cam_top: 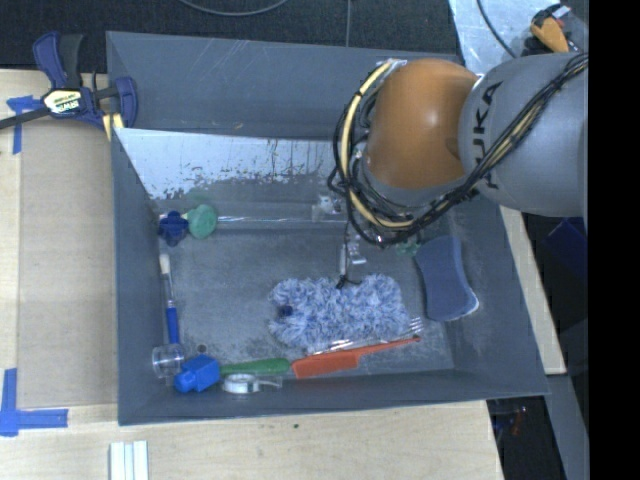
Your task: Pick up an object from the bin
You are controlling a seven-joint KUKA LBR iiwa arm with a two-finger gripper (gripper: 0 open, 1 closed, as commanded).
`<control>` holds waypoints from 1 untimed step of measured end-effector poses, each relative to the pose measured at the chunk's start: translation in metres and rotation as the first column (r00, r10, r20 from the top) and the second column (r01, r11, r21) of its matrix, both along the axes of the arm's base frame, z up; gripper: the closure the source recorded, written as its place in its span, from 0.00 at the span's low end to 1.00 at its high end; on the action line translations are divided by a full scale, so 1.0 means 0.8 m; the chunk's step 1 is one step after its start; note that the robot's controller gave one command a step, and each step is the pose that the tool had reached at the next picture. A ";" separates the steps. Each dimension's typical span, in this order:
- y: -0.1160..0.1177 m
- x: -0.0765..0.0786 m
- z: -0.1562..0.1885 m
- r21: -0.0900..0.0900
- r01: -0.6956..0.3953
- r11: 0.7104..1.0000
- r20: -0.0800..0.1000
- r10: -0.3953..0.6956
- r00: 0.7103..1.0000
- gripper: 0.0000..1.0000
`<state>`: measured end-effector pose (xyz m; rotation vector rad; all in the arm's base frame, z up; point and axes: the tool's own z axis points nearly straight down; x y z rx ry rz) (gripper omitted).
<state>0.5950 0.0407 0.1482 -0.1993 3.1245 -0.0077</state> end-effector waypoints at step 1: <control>0.014 -0.039 -0.001 0.004 -0.209 0.978 0.000 0.209 0.978 0.00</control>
Offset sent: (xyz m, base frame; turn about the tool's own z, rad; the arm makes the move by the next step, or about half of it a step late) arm -0.0165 0.0523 -0.0627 0.0562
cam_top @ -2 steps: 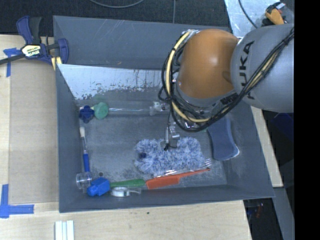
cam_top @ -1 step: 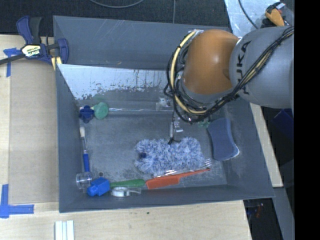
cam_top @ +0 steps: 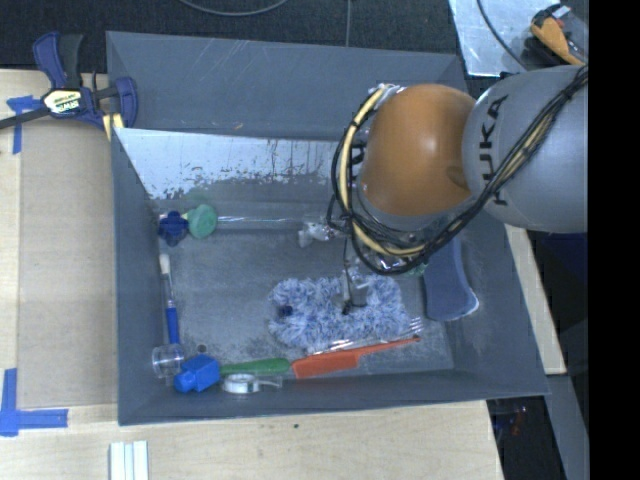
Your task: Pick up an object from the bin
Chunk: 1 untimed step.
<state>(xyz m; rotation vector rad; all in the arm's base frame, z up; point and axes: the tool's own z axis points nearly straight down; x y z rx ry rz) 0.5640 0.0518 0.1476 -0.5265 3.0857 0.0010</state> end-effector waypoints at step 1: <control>0.050 0.019 -0.076 0.000 0.264 0.964 0.003 -0.264 0.964 0.00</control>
Offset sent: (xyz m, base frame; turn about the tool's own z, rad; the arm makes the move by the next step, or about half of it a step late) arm 0.0078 -0.0393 -0.0669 -0.3822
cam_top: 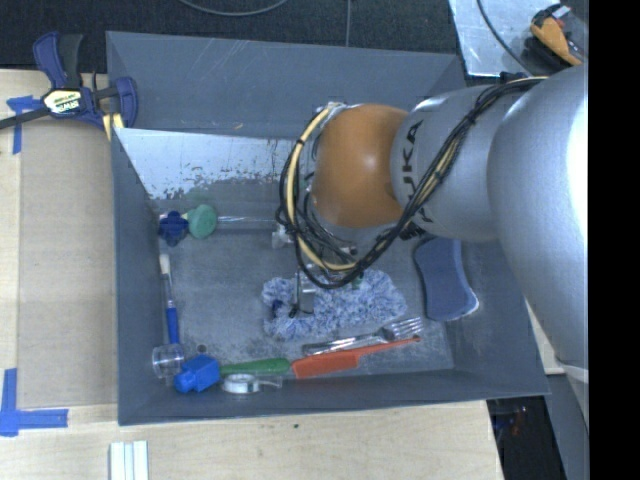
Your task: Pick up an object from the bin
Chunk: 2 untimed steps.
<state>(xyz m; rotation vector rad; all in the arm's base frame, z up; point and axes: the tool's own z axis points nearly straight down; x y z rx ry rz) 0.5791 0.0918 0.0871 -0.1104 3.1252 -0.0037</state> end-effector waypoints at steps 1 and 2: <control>-0.067 -0.006 -0.004 -0.006 -0.510 0.860 -0.001 0.510 0.860 0.00; -0.050 -0.066 -0.016 -0.004 -0.317 0.948 0.009 0.317 0.948 1.00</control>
Offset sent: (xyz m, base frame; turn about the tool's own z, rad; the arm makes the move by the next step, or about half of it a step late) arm -0.0566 -0.0395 -0.0171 -0.3248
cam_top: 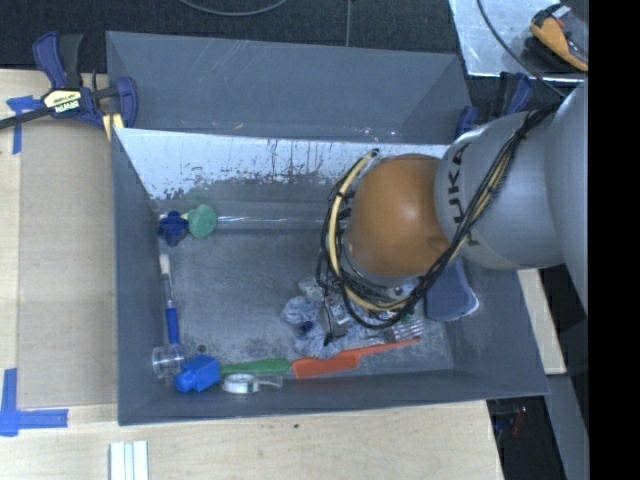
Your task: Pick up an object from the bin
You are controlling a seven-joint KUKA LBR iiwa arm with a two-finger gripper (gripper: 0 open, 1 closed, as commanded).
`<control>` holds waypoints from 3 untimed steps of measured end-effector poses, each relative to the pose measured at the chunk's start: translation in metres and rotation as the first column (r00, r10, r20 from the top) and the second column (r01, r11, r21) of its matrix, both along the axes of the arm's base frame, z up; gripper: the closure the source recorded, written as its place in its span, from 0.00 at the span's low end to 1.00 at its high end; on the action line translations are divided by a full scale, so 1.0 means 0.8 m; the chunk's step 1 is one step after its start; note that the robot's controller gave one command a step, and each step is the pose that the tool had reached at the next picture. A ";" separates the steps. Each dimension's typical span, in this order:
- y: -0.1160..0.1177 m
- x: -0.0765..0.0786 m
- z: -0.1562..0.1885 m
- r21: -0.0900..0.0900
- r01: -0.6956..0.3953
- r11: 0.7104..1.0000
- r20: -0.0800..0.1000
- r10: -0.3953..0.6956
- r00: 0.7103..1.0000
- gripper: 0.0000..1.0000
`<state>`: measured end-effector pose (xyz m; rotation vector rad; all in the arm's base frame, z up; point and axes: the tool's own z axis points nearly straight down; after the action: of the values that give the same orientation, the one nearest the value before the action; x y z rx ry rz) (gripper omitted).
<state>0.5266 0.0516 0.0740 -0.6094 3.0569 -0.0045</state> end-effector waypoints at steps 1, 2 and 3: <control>0.000 0.000 0.000 0.000 0.000 1.000 0.000 0.000 1.000 1.00; 0.002 0.034 -0.001 -0.002 -0.077 0.997 0.000 0.077 0.997 1.00; -0.005 0.033 0.000 0.000 -0.111 0.994 0.010 0.111 0.994 1.00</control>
Offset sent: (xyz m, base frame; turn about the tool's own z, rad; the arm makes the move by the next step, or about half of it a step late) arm 0.0300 0.0018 -0.0040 -0.0891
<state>0.5530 0.0474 0.0738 -0.7755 3.0087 -0.0050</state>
